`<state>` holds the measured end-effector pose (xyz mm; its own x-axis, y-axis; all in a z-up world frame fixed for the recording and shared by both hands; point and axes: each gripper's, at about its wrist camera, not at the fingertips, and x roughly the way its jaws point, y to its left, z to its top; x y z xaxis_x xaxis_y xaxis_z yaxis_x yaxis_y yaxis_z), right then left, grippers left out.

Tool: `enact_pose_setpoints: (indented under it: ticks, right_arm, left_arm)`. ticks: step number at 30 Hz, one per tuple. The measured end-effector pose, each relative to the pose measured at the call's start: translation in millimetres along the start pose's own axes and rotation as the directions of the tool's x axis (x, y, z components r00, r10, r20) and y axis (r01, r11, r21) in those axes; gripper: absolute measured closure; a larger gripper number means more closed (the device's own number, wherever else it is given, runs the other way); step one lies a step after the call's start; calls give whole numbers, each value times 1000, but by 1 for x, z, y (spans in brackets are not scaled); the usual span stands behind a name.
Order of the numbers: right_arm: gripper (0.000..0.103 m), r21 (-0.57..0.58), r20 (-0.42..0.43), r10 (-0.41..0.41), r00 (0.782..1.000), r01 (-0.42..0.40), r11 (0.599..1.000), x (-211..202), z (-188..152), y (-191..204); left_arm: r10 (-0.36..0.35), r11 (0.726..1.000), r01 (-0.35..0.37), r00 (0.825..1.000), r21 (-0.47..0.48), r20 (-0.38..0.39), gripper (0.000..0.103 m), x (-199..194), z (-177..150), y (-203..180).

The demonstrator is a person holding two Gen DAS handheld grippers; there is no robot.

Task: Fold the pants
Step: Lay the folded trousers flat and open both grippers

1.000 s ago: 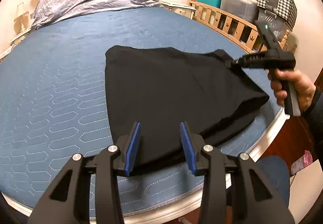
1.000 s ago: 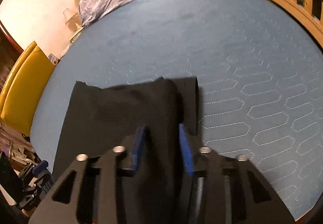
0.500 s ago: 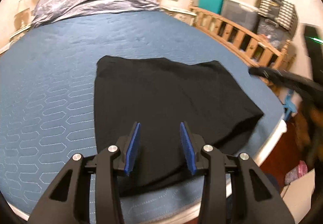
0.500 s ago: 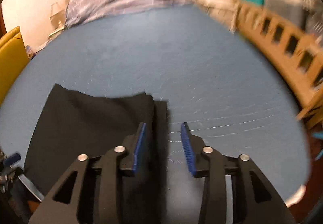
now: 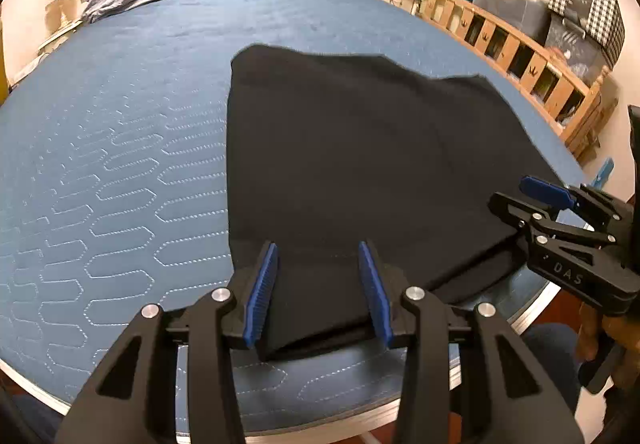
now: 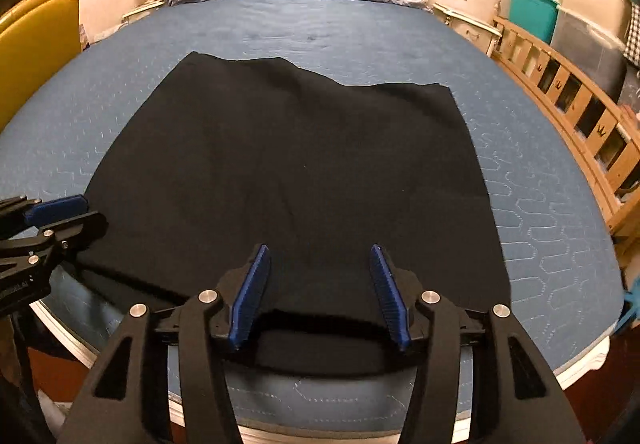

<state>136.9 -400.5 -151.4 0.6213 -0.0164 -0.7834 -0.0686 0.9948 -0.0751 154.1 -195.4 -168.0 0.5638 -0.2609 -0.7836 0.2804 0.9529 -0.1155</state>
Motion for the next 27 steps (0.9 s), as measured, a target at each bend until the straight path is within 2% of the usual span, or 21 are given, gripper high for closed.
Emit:
enact_pose_setpoints:
  ticks: [3, 6, 9, 15, 17, 19, 21, 22, 24, 27]
  right_arm:
    - [52, 32, 13, -5, 1000, 4, 999, -6, 6, 0]
    - [52, 51, 48, -31, 998, 29, 998, -19, 8, -3]
    - [52, 78, 18, -61, 998, 59, 995, -14, 4, -11]
    - [52, 104, -3, -47, 999, 47, 993, -5, -5, -23]
    - [51, 123, 2, -39, 999, 38, 992, -7, -4, -25]
    - [49, 136, 17, -51, 999, 48, 990, -18, -2, -27]
    - [39, 148, 37, -75, 996, 69, 987, -32, -3, -28]
    - [33, 154, 45, -86, 995, 78, 985, -40, -3, -29]
    - [31, 163, 54, -95, 994, 85, 983, -51, -3, -29]
    - [23, 193, 72, -131, 989, 115, 974, -82, -7, -28]
  left_arm:
    - [5, 1000, -5, 1000, 10, 21, 59, -5, -1, 0]
    - [-3, 1000, 3, 1000, -6, -8, 59, 4, -3, 3]
    - [0, 1000, 0, 1000, 0, -10, 56, 6, -3, 1]
    - [-5, 1000, 5, 1000, -23, -9, 48, 4, -1, 7]
    - [4, 999, -3, 1000, -32, 2, 42, -5, 2, 9]
    - [11, 999, -10, 1000, -47, 22, 27, -19, 5, 10]
    - [31, 999, -29, 999, -45, 43, 20, -37, 9, 6]
    - [39, 998, -37, 998, -43, 53, 13, -45, 11, 3]
    - [52, 998, -50, 996, -31, 66, 2, -61, 12, -6]
    - [44, 999, -43, 995, -6, 90, 2, -88, 10, -23]
